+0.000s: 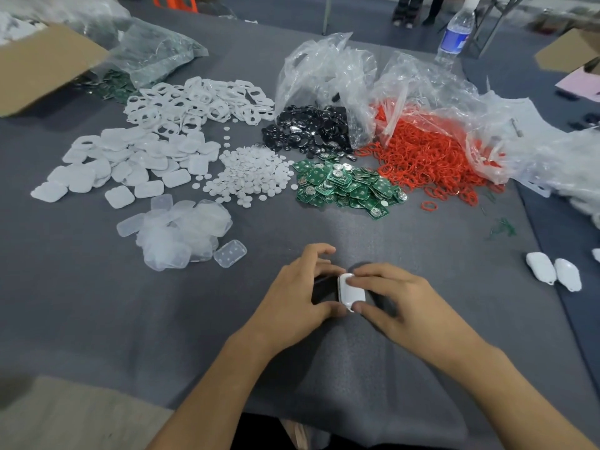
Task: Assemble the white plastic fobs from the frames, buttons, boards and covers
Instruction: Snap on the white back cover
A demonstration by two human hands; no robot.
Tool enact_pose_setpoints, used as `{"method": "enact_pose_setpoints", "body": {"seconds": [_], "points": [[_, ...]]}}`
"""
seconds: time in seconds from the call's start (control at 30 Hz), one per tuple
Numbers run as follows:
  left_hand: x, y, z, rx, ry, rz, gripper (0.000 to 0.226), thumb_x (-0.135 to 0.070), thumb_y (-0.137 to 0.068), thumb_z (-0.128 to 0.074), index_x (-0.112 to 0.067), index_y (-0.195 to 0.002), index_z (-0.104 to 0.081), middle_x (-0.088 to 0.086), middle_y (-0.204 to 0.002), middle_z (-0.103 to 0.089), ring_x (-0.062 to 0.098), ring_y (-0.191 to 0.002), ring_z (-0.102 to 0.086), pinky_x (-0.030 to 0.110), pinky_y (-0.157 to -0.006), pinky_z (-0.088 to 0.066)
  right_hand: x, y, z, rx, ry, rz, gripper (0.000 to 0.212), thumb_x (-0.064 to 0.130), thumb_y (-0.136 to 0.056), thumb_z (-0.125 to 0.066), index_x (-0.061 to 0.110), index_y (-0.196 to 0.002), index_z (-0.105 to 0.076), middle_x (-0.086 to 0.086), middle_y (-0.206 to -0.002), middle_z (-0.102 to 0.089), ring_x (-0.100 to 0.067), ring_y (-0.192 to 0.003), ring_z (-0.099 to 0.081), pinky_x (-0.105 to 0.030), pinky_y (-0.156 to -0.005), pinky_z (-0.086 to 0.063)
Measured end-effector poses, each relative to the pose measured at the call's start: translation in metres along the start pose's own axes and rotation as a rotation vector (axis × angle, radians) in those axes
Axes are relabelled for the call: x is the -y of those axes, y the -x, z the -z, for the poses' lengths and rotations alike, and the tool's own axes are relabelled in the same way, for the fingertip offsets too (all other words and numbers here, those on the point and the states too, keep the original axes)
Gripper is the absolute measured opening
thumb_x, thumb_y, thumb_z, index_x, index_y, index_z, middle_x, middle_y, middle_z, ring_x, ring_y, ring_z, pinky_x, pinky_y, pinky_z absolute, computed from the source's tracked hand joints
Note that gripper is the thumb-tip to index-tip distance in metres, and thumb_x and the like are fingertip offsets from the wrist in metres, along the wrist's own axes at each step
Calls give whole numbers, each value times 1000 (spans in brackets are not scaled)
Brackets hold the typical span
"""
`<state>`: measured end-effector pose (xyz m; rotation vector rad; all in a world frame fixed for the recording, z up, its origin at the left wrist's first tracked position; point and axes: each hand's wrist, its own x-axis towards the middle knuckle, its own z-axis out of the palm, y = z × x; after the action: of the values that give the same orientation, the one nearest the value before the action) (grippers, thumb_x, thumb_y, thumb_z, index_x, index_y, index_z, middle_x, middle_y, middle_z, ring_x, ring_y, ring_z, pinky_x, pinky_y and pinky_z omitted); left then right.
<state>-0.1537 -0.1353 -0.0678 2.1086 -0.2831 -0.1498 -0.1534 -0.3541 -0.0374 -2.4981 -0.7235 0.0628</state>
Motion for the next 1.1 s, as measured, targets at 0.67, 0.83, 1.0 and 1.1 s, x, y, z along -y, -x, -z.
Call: {"method": "enact_pose_setpoints", "body": {"seconds": [0.67, 0.83, 1.0, 1.1], "points": [[-21, -14, -7, -63, -18, 158, 48, -6, -74, -86, -31, -106, -60, -11, -106, -70, 1, -103, -60, 2, -77, -37, 16, -28, 9, 66, 16, -181, 22, 5, -69, -87, 15, -88, -82, 0, -94, -76, -11, -97, -71, -18, -82, -49], [-29, -18, -10, -37, -133, 130, 44, -2, -75, -80, -24, -110, -64, -4, -106, -70, 11, -101, -59, 9, -78, -43, 18, -25, 6, 23, -4, -194, 26, 3, -69, -86, 17, -91, -82, 6, -92, -75, -12, -89, -71, -19, -79, -50], [-39, -19, -12, -13, -328, 110, 43, -14, -81, -80, -24, -121, -69, -2, -116, -72, 22, -109, -65, 39, -98, -49, 22, -14, -5, -172, -227, -321, 43, -8, -60, -88, 20, -90, -79, 16, -78, -67, 8, -72, -64, -3, -64, -44], [-37, -11, -13, -73, -252, 98, 44, -12, -79, -83, -28, -117, -70, -3, -113, -67, 18, -104, -65, 37, -95, -51, 22, -7, -7, -182, -530, -461, 48, -12, -66, -85, 21, -99, -73, 2, -86, -74, -5, -78, -72, -14, -72, -55]]}}
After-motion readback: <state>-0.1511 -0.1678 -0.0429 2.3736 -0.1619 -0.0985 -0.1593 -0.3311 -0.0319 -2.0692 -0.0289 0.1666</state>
